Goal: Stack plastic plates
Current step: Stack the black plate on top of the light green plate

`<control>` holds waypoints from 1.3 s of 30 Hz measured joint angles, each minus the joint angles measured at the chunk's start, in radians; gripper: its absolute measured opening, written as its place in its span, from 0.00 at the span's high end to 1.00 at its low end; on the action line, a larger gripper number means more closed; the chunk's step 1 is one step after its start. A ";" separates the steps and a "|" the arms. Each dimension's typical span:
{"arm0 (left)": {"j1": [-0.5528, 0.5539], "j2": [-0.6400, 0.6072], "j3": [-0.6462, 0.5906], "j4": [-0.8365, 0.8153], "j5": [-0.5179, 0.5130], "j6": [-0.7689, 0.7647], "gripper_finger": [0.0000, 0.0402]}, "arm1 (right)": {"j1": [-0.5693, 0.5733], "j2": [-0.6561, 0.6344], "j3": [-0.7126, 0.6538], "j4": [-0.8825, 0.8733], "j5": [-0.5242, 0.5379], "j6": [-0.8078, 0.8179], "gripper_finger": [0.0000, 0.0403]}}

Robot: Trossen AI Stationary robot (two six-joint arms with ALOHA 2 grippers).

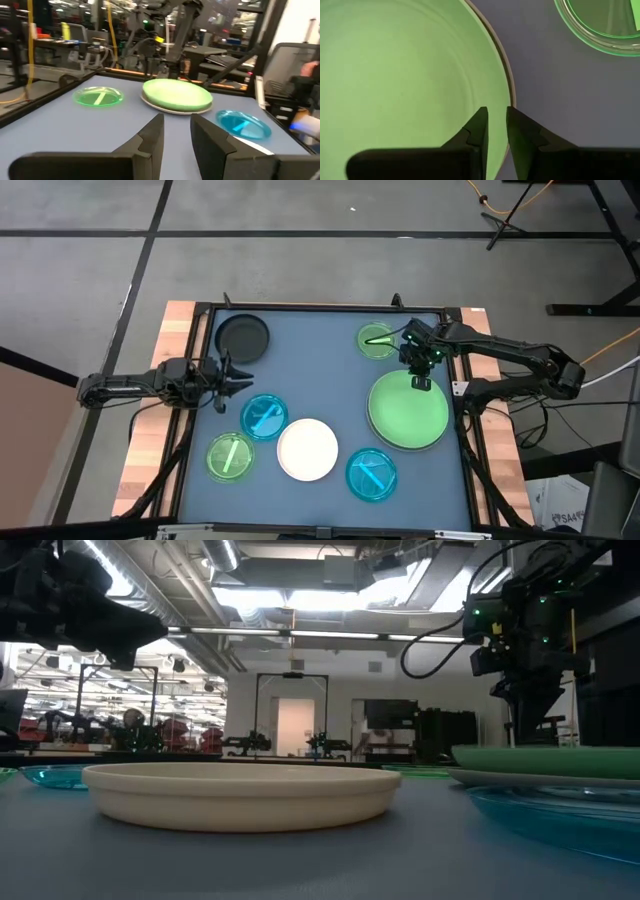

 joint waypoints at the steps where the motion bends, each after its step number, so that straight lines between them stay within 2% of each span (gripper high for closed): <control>1: 0.000 0.000 0.000 0.001 -0.016 0.000 0.78 | 0.000 0.000 0.000 0.000 0.000 0.000 0.85; 10: 0.000 0.000 -0.001 0.046 -0.191 -0.001 0.78 | 0.000 0.000 0.000 0.000 0.000 0.001 0.85; 18: 0.000 0.022 -0.001 0.109 -0.247 -0.001 0.78 | 0.000 0.000 0.000 0.000 0.000 0.002 0.85; 29: 0.000 0.193 0.003 0.210 -0.290 -0.010 0.78 | 0.000 0.000 0.000 0.000 0.000 0.002 0.85; 39: 0.000 0.371 0.096 0.215 -0.363 -0.011 0.78 | 0.000 0.000 0.000 0.000 0.000 0.002 0.85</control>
